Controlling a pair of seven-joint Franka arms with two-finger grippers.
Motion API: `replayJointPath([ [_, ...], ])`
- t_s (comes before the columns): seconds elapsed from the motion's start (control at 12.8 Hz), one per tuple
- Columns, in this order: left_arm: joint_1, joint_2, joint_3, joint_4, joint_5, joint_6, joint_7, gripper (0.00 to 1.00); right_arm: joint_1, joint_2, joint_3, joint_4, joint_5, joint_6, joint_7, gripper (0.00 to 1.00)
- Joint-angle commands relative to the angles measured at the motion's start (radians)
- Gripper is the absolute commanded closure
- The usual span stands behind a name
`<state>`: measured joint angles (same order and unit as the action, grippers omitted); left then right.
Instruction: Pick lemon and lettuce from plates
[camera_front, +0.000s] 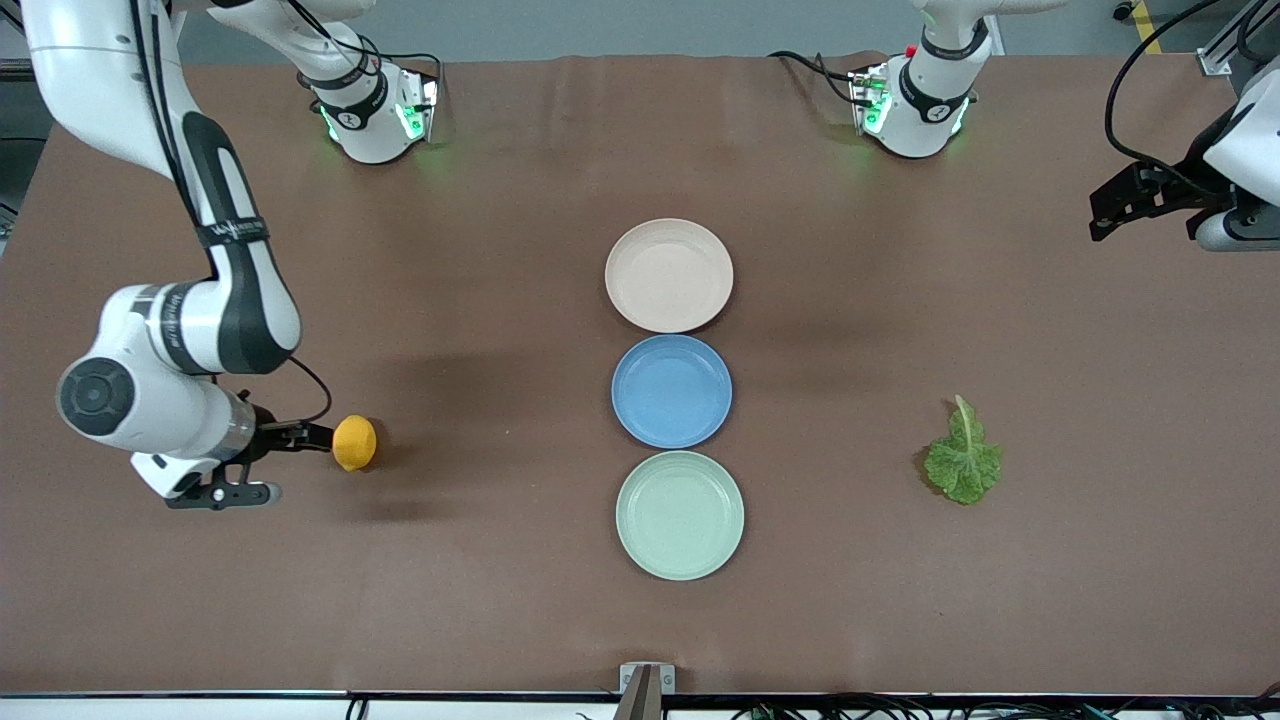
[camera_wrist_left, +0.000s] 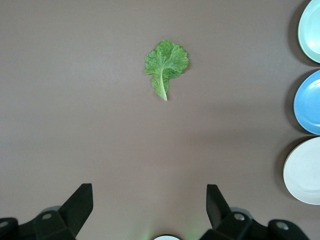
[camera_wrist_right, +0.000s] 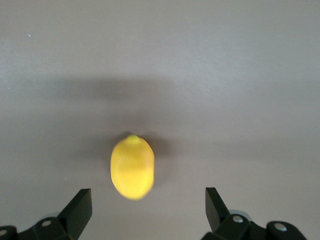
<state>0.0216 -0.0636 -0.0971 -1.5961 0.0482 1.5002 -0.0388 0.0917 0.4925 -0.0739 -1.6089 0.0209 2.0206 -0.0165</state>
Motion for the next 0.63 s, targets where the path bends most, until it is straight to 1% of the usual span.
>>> replayJointPath([
  [0.0, 0.0, 0.005, -0.003, 0.012, -0.01, 0.012, 0.016, 0.0, -0.03, -0.107, 0.017, -0.008, -0.013, -0.112, -0.01, 0.0],
  [0.08, 0.001, 0.005, -0.003, 0.012, -0.011, 0.014, 0.017, 0.0, -0.033, -0.129, 0.017, 0.032, -0.013, -0.202, -0.01, 0.0],
  [0.23, 0.001, 0.002, -0.003, 0.012, -0.011, 0.014, 0.017, 0.0, -0.043, -0.131, 0.016, 0.137, -0.012, -0.368, -0.007, 0.0],
  [0.31, 0.001, -0.002, -0.003, 0.01, -0.014, 0.012, 0.019, 0.0, -0.05, -0.131, 0.017, 0.171, -0.013, -0.403, -0.007, 0.0],
  [0.39, 0.0, -0.004, -0.004, 0.01, -0.014, 0.012, 0.019, 0.0, -0.058, -0.131, 0.017, 0.199, -0.01, -0.41, -0.01, 0.0],
  [0.55, 0.0, -0.004, -0.004, 0.01, -0.013, 0.011, 0.019, 0.0, -0.063, -0.134, 0.016, 0.205, -0.013, -0.454, -0.01, 0.0],
])
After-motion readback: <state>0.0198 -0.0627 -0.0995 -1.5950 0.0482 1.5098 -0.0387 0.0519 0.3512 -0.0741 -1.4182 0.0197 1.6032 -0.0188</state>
